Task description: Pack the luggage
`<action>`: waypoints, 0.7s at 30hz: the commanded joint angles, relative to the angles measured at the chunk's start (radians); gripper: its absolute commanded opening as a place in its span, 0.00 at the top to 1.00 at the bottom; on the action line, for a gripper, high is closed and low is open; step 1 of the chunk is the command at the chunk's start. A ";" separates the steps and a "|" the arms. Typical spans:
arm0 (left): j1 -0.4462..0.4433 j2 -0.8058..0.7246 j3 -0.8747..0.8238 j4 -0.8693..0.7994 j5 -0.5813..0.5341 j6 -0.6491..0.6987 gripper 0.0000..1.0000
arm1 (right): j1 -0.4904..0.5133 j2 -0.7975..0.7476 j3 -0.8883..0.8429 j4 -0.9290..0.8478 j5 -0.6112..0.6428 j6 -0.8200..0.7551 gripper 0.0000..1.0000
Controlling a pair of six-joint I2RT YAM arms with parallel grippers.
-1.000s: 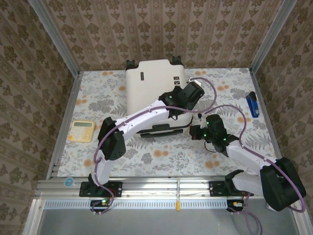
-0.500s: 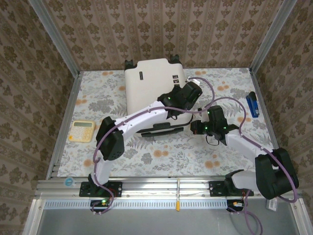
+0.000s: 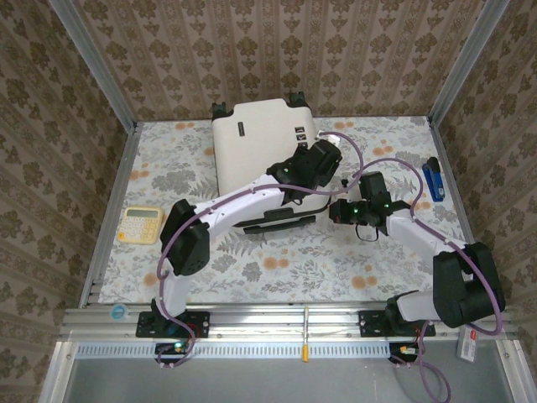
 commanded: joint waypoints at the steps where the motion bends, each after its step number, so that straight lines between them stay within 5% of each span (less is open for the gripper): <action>1: 0.022 0.093 -0.147 -0.466 0.071 0.049 0.29 | -0.093 0.011 0.085 0.111 0.197 0.004 1.00; 21: 0.026 0.068 -0.204 -0.421 0.130 0.039 0.30 | -0.167 0.104 0.139 0.187 0.055 0.099 1.00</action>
